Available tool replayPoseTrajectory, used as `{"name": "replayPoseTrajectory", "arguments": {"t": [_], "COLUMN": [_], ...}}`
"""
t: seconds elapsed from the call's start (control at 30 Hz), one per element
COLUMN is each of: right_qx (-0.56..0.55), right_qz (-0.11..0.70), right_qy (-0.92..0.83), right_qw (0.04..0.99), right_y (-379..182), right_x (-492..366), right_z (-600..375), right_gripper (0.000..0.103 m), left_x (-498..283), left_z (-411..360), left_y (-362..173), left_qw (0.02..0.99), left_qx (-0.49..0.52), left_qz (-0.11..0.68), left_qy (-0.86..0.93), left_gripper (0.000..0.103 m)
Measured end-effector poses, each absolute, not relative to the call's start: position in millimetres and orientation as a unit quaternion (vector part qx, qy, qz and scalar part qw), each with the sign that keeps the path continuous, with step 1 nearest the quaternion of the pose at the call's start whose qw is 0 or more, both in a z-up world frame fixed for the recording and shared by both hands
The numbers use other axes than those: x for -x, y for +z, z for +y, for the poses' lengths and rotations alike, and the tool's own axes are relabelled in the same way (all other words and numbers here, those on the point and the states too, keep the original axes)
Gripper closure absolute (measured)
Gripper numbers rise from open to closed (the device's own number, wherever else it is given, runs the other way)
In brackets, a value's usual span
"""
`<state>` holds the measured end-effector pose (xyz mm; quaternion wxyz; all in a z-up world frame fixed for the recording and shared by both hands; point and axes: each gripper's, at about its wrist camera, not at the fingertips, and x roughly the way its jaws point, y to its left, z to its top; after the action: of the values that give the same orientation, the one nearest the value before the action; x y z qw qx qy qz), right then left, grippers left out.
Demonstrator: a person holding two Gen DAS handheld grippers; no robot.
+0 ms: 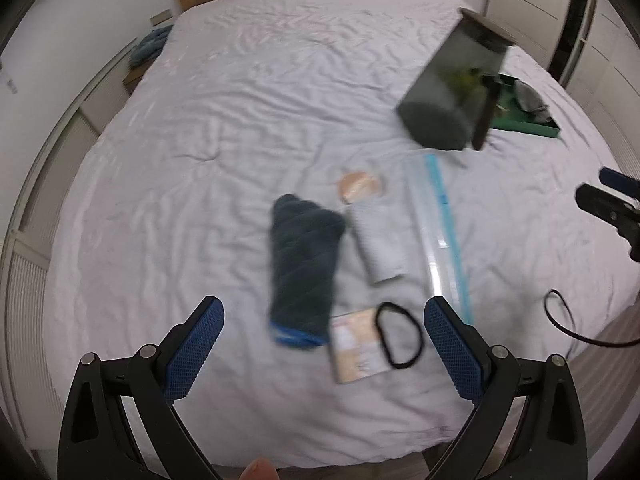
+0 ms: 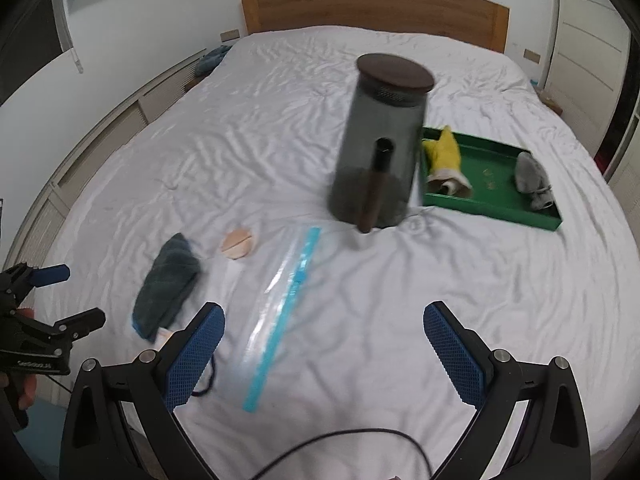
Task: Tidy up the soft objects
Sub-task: 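Withdraw both tools from the tray back toward the remaining items, then approach the dark green mitt with the left tool while the right tool approaches the white cloth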
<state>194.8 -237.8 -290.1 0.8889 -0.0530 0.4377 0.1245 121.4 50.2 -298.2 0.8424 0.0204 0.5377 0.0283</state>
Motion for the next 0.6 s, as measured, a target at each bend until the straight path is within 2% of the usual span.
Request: {"name": "replayPoseTrajectory", "arguments": {"t": [0.23,0.6], "right_qx": [0.055,0.042], "right_qz": [0.446,0.460], "right_qy": [0.131,0.157], "right_qw": [0.884,0.873], "right_y": [-315.9,-358.7], "right_x": [-211.9,-229.1], "right_z": [-215.6,-176.4], "right_gripper": [0.003,0.007], "left_x": [-125.2,-143.0], "left_z": [78.2,65.1], "left_y": [-307.6,-350.4], "left_qw": [0.846,0.839], "left_qx": [-0.014,-0.024], "left_qz": [0.532,0.543], "left_qy": [0.039,0.012], "left_gripper": [0.005,0.005]}}
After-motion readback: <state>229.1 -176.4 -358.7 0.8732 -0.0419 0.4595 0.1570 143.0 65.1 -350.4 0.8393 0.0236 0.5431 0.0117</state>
